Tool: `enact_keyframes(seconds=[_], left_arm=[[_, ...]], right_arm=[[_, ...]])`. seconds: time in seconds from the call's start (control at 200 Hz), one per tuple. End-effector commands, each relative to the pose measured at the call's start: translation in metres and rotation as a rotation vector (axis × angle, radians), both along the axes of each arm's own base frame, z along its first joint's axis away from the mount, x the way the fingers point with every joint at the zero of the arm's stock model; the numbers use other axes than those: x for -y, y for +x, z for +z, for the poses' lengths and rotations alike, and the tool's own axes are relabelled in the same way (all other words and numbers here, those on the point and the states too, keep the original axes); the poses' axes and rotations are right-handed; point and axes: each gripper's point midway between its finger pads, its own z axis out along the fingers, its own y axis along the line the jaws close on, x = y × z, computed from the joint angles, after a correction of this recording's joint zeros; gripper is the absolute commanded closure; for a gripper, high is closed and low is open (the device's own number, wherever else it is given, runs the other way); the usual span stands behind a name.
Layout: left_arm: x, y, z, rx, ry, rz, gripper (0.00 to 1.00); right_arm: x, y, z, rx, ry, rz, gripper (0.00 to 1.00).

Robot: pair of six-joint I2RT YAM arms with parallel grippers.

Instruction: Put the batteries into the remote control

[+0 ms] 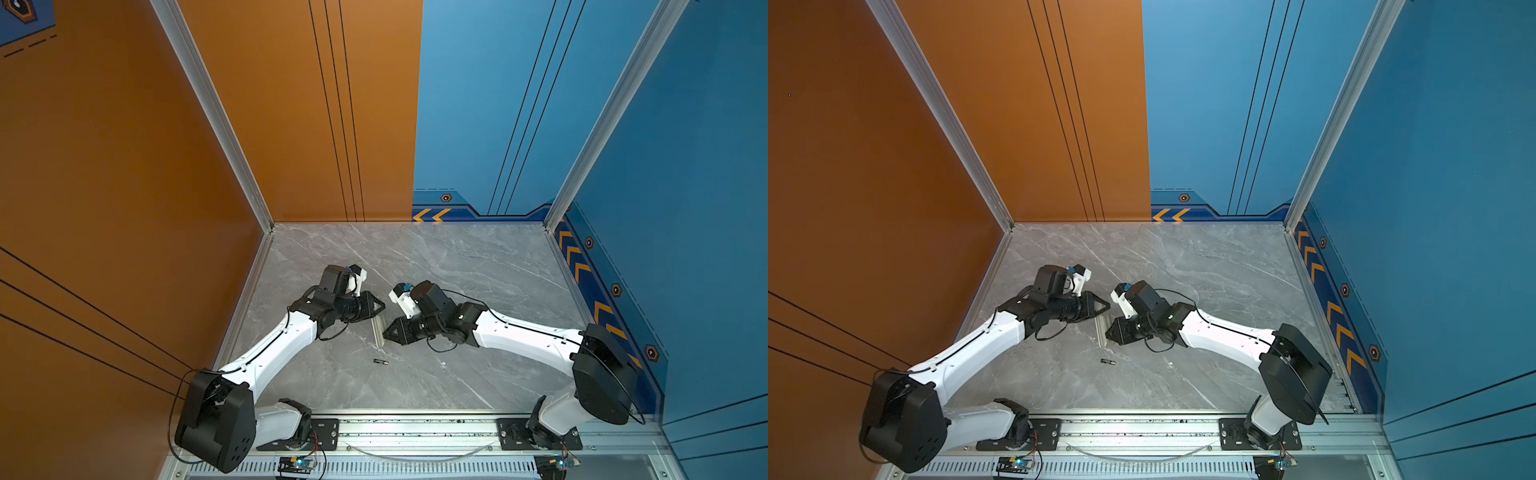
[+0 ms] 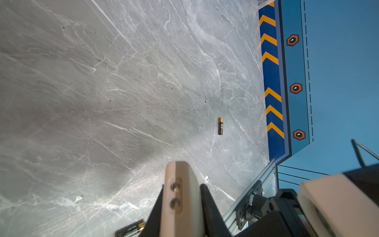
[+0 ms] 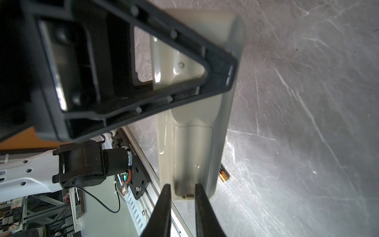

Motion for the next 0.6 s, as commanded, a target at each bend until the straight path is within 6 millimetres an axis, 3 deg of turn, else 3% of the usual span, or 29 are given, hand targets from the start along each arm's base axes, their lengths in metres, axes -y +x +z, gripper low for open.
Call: enact_keyframes(seconds=[0.0,0.325,0.596], left_arm=[[0.001,0.006,0.012,0.022,-0.011,-0.007,1.00],[0.000,0.007,0.009,0.018,-0.008,-0.008,1.00],[0.001,0.005,0.010,0.023,-0.013,-0.018,1.00]], right_arm=[[-0.005,0.003,0.006,0.003,0.023,-0.001,0.79],[0.003,0.005,0.008,0.019,0.001,-0.023,0.55],[0.003,0.008,0.002,0.007,-0.004,-0.024,0.54]])
